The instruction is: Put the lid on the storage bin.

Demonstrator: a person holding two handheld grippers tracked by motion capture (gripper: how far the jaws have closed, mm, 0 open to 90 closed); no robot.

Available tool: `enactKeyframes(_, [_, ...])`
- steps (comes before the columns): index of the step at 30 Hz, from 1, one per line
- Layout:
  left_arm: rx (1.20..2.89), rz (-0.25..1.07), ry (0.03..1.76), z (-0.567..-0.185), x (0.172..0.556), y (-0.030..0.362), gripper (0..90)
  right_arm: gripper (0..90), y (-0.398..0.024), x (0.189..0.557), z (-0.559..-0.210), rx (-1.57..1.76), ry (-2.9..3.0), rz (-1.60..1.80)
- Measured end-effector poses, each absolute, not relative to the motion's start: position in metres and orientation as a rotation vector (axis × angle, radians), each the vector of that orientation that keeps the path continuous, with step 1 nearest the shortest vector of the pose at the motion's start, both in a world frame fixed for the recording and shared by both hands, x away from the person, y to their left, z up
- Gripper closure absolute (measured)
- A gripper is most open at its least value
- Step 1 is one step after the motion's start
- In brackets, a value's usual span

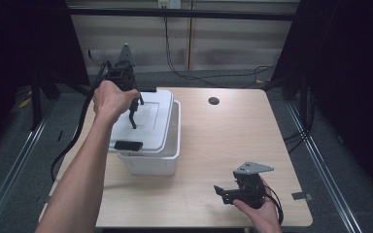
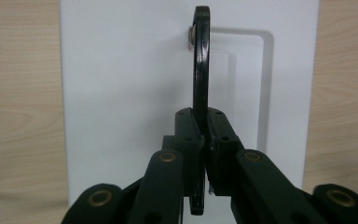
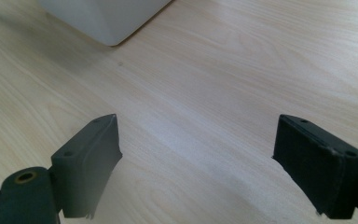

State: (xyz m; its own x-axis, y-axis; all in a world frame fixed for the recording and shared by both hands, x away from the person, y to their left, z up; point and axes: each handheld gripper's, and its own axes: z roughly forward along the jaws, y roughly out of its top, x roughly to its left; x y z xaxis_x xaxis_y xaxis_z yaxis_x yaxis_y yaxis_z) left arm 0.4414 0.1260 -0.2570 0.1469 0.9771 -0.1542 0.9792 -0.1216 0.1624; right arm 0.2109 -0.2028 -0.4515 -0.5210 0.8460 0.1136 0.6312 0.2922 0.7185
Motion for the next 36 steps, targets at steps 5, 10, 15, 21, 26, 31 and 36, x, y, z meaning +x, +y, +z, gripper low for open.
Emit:
enactKeyframes(5, [2.178, 0.004, 1.954, -0.26, 0.443, 0.123, 85.0, 13.8, -0.203, 0.211, -0.451, 1.339, 2.284, 1.066])
enactKeyframes(10, [2.134, 0.048, 1.978, -0.263, 0.442, 0.117, 85.0, 13.8, -0.203, 0.211, -0.451, 1.336, 2.284, 1.066])
enactKeyframes(15, [2.137, 0.028, 1.965, -0.268, 0.442, 0.108, 84.9, 13.8, -0.203, 0.211, -0.451, 1.333, 2.283, 1.065])
enactKeyframes(21, [2.15, 0.034, 1.962, -0.271, 0.441, 0.101, 84.9, 13.8, -0.203, 0.21, -0.451, 1.331, 2.287, 1.072])
enactKeyframes(26, [2.141, 0.047, 1.967, -0.274, 0.439, 0.096, 84.9, 13.8, -0.203, 0.21, -0.451, 1.326, 2.29, 1.073])
enactKeyframes(31, [2.134, 0.052, 1.984, -0.276, 0.438, 0.096, 84.9, 13.8, -0.202, 0.21, -0.451, 1.323, 2.291, 1.072])
enactKeyframes(36, [2.133, 0.054, 1.983, -0.28, 0.437, 0.092, 85.0, 13.8, -0.202, 0.211, -0.451, 1.326, 2.293, 1.072])
